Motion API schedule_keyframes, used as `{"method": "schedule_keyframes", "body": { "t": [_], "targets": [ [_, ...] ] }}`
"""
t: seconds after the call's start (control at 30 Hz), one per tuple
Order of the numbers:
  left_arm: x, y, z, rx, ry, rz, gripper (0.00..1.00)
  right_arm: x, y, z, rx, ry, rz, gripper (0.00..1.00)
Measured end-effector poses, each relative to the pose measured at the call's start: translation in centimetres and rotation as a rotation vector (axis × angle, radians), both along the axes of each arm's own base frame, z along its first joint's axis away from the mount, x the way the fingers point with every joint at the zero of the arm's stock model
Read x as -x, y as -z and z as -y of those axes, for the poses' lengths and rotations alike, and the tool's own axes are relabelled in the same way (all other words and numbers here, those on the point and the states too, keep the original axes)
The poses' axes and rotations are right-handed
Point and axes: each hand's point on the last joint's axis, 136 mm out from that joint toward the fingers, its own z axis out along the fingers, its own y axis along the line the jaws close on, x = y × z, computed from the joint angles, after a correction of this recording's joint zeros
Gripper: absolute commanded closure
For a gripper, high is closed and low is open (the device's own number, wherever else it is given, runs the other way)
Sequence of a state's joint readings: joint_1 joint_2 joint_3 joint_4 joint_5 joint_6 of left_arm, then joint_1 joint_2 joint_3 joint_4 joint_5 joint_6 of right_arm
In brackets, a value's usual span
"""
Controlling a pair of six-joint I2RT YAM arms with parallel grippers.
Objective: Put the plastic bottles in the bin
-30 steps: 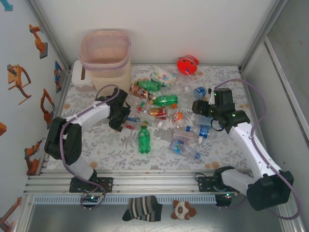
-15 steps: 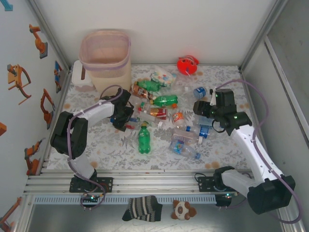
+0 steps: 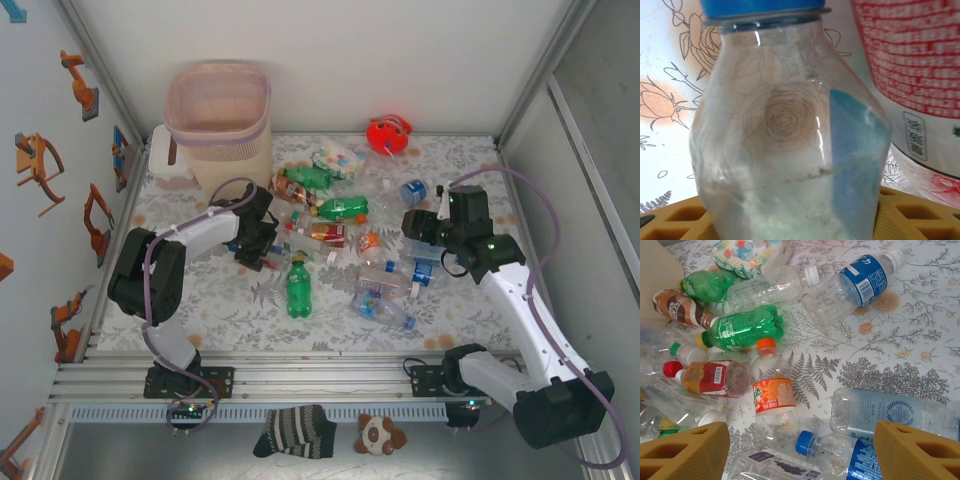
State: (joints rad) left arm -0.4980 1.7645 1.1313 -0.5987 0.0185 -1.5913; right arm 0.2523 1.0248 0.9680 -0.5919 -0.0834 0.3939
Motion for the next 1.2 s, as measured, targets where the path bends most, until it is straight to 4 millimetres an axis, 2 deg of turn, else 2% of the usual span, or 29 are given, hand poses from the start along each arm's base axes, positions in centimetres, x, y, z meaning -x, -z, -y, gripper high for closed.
{"method": "schedule_keyframes", "body": {
  "t": [0.23,0.37,0.53,0.7,0.9,1.2],
  "targets": [
    [-0.2,-1.5,-0.2,0.008,-0.013,0.041,0.47,0.0,0.0,0.0,0.0,0.0,0.001,0.25],
    [0.4,-2.5,-0.7,0.008,-0.023,0.063,0.48,0.0,0.0,0.0,0.0,0.0,0.001,0.25],
    [0.5,-4.9,-1.5,0.005,-0.033,0.132,0.48,0.0,0.0,0.0,-0.001,-0.001,0.0,0.25],
    [0.2,-9.1,-2.7,-0.008,-0.035,0.267,0.5,0.0,0.0,0.0,-0.001,-0.001,0.0,0.25],
    [-0.7,-15.2,-4.1,-0.048,0.047,0.509,0.51,-0.1,0.2,0.0,0.001,-0.001,-0.007,0.25],
    [-2.2,-24.9,-4.6,-0.195,0.331,0.888,0.5,-0.4,0.8,-0.2,0.006,-0.002,-0.027,0.25]
  ]
}}
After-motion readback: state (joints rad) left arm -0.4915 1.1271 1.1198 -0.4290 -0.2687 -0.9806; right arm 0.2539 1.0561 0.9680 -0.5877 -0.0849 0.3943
